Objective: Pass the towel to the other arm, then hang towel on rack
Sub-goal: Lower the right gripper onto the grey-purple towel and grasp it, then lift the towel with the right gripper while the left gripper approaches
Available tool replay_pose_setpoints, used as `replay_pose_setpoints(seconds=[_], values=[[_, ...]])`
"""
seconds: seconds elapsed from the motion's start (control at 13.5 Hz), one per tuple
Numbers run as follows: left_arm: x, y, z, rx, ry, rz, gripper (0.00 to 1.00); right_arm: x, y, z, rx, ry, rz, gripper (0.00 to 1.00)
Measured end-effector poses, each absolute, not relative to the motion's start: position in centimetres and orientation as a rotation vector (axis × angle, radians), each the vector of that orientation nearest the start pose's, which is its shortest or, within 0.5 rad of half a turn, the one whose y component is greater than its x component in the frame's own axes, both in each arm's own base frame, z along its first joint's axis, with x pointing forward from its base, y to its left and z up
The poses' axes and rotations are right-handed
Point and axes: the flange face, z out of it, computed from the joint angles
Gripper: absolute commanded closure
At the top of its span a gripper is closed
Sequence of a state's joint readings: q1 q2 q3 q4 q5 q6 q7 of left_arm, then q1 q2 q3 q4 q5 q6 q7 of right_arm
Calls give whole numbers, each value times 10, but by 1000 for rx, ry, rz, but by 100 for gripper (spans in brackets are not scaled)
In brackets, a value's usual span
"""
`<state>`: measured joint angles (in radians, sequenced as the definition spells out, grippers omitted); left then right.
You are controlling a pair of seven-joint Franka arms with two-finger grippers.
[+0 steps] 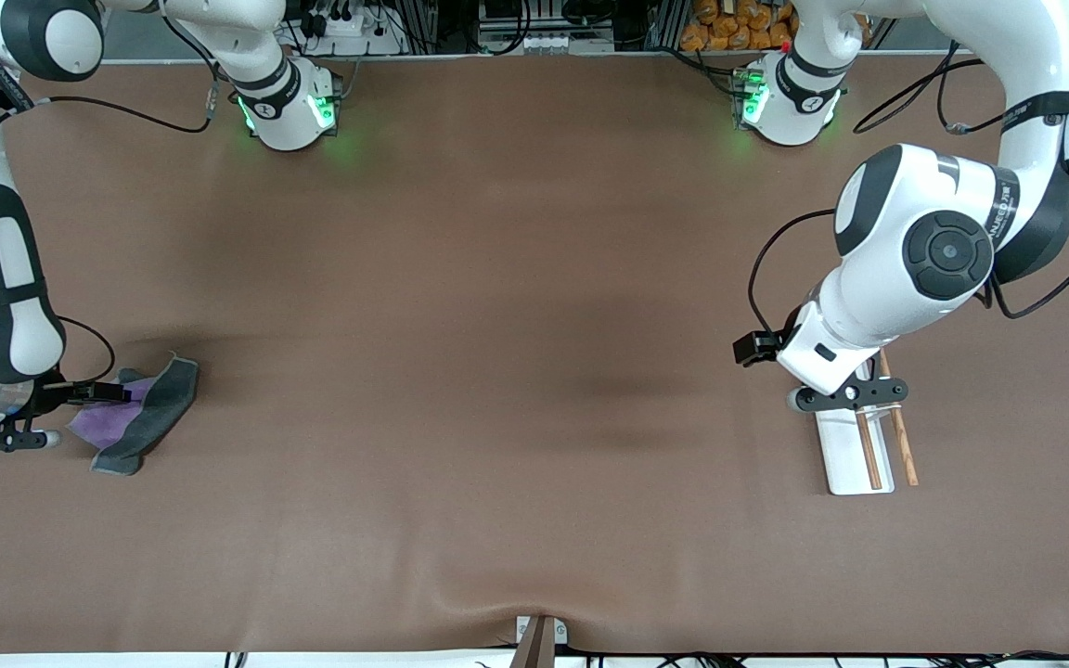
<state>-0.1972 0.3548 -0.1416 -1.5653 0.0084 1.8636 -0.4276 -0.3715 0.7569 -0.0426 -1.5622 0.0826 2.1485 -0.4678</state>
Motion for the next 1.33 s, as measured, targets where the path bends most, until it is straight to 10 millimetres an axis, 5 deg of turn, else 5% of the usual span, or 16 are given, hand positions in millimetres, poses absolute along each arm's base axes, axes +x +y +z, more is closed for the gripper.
replay_pose_setpoints(seconds=[0.07,0.15,0.89,1.04,1.33], values=[[624,-208,435,-3154,-152,107,0,627,-269,183,-3025,-12,213,79],[624,-209,433,-3153,-154,110,0,625,-268,180,-3014,1,216,100],[617,-235,431,-3136,-303,115,0,622,-261,178,-2970,63,213,100],[613,-249,435,-3115,-471,105,0,625,-260,195,-2967,54,209,100],[606,-286,449,-3105,-746,97,0,637,-230,271,-2949,-36,198,100]])
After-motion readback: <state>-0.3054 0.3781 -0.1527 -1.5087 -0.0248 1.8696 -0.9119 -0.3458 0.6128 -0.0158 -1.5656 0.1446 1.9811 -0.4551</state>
